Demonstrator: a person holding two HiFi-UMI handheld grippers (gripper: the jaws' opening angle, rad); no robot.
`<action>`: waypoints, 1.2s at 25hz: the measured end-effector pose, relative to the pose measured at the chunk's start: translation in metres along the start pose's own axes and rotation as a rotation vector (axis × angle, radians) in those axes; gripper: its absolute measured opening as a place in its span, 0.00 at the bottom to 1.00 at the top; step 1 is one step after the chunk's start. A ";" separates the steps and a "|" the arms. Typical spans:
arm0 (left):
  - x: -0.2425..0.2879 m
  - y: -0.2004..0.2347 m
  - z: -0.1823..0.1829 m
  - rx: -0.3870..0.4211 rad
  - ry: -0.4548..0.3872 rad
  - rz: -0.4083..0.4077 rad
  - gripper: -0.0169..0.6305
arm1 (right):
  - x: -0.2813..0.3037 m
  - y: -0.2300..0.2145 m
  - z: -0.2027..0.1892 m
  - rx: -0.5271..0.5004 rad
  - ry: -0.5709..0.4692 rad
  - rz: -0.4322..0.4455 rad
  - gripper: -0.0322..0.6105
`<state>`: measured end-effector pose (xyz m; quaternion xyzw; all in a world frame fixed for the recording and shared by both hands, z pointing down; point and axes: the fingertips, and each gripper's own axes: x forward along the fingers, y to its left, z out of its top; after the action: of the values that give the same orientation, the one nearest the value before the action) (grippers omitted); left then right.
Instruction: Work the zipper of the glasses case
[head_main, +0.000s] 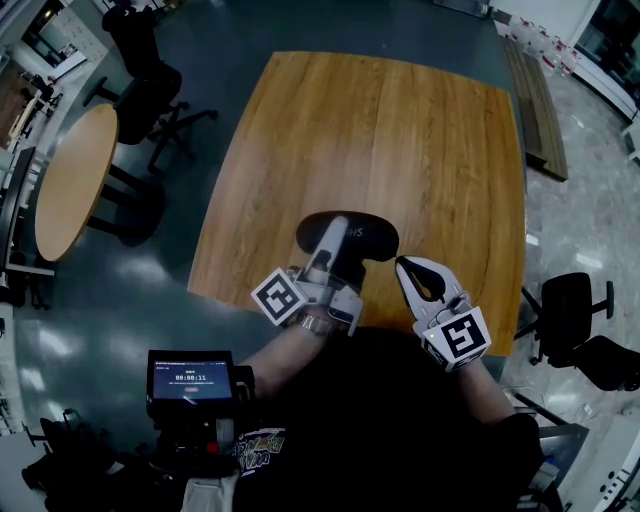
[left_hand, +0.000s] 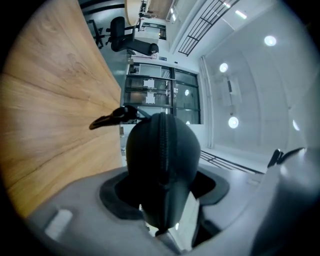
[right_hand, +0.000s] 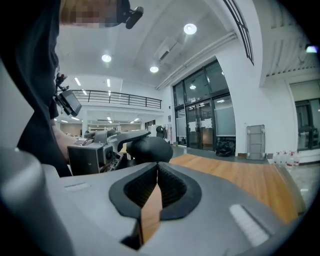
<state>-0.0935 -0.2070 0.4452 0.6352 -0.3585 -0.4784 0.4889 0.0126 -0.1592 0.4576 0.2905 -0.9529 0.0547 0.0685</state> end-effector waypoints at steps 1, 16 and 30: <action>0.000 0.001 0.000 -0.004 -0.001 -0.001 0.42 | 0.000 -0.001 -0.001 0.009 -0.008 0.005 0.06; 0.002 -0.003 -0.035 0.130 0.190 0.003 0.42 | 0.030 0.019 0.011 -0.304 0.068 0.094 0.61; -0.004 -0.012 -0.063 0.255 0.447 -0.049 0.45 | 0.029 0.025 0.002 -0.595 0.145 0.116 0.61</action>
<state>-0.0346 -0.1829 0.4384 0.7903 -0.2836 -0.2889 0.4600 -0.0257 -0.1553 0.4584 0.1984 -0.9346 -0.2022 0.2152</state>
